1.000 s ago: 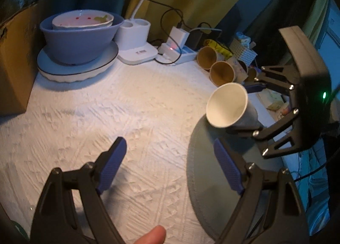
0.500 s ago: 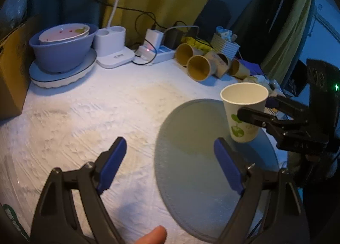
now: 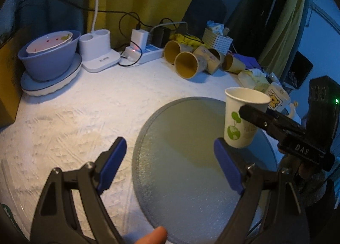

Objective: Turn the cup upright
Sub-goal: 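Lower the upright cup onto the grey mat with the right gripper, then open the right gripper and pull it back from the cup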

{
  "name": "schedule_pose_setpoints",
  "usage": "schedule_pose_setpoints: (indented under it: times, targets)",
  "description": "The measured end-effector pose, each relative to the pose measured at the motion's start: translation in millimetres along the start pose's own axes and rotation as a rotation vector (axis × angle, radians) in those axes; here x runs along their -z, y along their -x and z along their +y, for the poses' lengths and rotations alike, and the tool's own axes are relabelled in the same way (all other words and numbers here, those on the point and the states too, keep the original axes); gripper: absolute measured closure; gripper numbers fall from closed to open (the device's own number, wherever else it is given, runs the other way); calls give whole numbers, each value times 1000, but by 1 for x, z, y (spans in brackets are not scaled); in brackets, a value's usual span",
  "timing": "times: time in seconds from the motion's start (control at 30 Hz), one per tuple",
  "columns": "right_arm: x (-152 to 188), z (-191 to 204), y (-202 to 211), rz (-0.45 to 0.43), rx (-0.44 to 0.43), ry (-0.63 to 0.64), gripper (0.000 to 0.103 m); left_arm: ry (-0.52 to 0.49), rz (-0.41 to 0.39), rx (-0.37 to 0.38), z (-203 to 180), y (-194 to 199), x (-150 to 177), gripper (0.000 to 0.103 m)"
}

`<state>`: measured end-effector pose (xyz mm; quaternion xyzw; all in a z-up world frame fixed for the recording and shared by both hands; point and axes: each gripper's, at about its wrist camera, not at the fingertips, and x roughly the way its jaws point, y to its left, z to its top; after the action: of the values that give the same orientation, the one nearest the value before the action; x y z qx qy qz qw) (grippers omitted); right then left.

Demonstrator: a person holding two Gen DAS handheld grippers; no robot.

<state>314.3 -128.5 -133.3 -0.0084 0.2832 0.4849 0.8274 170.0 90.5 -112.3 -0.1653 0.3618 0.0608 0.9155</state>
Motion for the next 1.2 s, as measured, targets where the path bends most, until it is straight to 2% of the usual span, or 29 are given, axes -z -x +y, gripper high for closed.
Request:
schedule_pose_setpoints:
  times: [0.27, 0.6, 1.2]
  targets:
    - [15, -5, 6, 10, 38, -45, 31, -35, -5, -2, -12, 2, 3, 18]
    - [29, -4, 17, 23, 98, -37, 31, -67, -4, 12, -21, 12, 16, 18]
    - [57, 28, 52, 55, 229, 1, 31, -107, -27, 63, -34, 45, 39, 18]
